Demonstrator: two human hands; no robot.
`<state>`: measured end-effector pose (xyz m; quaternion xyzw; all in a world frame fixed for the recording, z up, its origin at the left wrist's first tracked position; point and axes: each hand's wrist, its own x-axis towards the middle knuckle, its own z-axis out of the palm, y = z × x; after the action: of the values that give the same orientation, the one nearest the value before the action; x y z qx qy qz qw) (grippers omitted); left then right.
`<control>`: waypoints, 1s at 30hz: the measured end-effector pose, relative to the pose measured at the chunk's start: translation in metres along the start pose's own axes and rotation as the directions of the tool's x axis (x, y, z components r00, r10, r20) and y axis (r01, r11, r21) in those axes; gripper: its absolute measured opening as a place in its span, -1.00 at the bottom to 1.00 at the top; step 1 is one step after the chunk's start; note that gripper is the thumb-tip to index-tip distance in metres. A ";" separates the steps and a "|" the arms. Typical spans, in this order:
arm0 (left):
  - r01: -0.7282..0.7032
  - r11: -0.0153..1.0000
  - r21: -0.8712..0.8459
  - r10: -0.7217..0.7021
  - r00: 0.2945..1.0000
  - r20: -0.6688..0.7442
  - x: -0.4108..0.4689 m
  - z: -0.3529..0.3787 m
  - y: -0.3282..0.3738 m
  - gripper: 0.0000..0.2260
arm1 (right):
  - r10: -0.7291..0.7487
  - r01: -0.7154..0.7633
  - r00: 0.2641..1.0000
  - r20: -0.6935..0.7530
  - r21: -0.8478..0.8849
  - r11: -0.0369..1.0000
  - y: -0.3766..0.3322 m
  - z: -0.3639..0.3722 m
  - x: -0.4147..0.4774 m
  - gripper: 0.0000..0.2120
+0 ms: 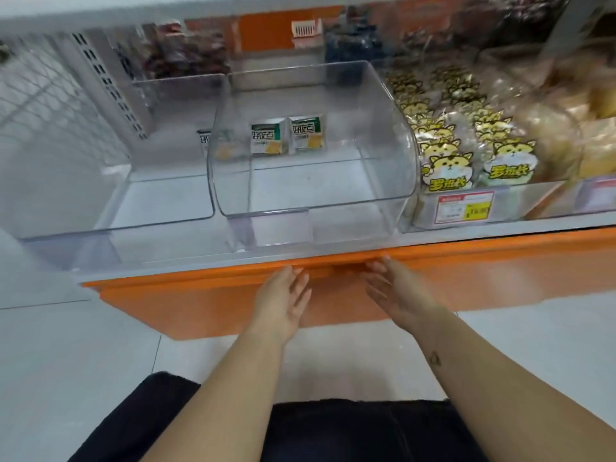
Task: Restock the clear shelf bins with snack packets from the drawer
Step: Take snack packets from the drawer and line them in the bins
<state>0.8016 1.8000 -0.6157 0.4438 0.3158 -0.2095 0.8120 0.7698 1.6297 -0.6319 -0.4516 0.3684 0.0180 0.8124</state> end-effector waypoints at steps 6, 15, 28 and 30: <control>0.041 0.971 0.236 -0.052 0.998 0.043 -0.035 -0.031 -0.001 -0.92 | 0.005 -0.016 0.994 -0.112 -0.092 0.996 0.012 -0.009 -0.034 -0.84; -0.364 -0.244 0.899 0.383 0.815 0.434 -0.074 -0.066 0.030 -0.81 | -0.435 0.239 0.871 0.229 -0.970 -0.034 -0.005 -0.012 -0.102 -0.85; -0.296 -0.540 0.788 0.221 0.854 0.472 -0.097 -0.088 0.017 -0.77 | -0.281 0.196 0.897 0.343 -0.875 -0.442 0.014 -0.016 -0.127 -0.78; -0.304 -0.551 0.777 0.177 0.868 0.465 -0.098 -0.090 0.019 -0.79 | -0.248 0.194 0.908 0.337 -0.863 -0.466 0.013 -0.016 -0.132 -0.78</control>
<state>0.7144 1.8925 -0.5727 0.9666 -0.1711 -0.1753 0.0748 0.6596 1.6660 -0.5654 -0.9858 0.0921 0.1337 0.0430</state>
